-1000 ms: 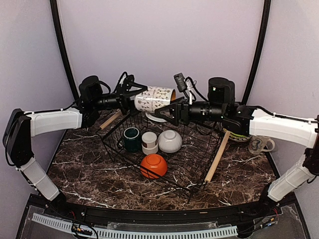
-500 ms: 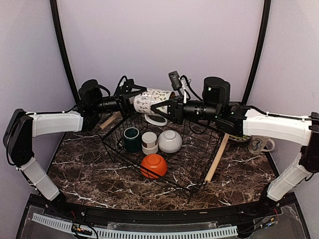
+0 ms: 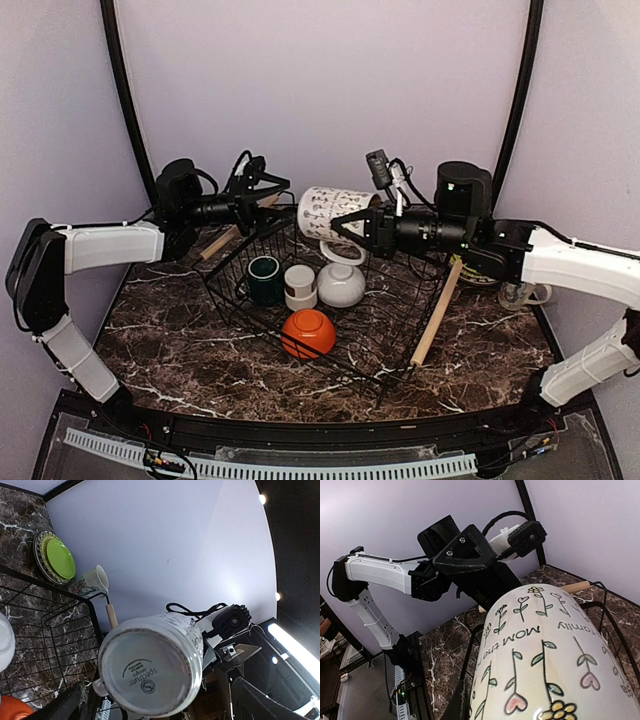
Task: Unload the mixed dishes from the dish rack
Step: Pass from the left arm to the right, then place the cup at the center of the board.
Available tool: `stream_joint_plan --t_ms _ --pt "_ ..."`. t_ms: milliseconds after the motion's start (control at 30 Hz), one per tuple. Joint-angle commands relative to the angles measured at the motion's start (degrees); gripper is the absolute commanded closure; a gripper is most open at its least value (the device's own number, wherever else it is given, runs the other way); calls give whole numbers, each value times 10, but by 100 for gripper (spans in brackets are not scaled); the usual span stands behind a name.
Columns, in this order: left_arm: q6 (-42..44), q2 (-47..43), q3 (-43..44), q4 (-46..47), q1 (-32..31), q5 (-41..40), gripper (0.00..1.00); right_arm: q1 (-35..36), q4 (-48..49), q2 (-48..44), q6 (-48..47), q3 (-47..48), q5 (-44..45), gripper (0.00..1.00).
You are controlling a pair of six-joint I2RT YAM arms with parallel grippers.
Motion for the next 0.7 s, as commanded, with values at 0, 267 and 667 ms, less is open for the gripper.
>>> stream_joint_plan --t_ms 0,267,667 --pt "79 -25 16 -35 21 8 1 -4 2 -68 -12 -12 70 100" --pt "340 -64 104 -392 26 -56 1 -4 -237 -176 -64 21 259 100" --pt "609 -63 252 -697 26 -240 1 -5 -689 -255 112 141 503 100"
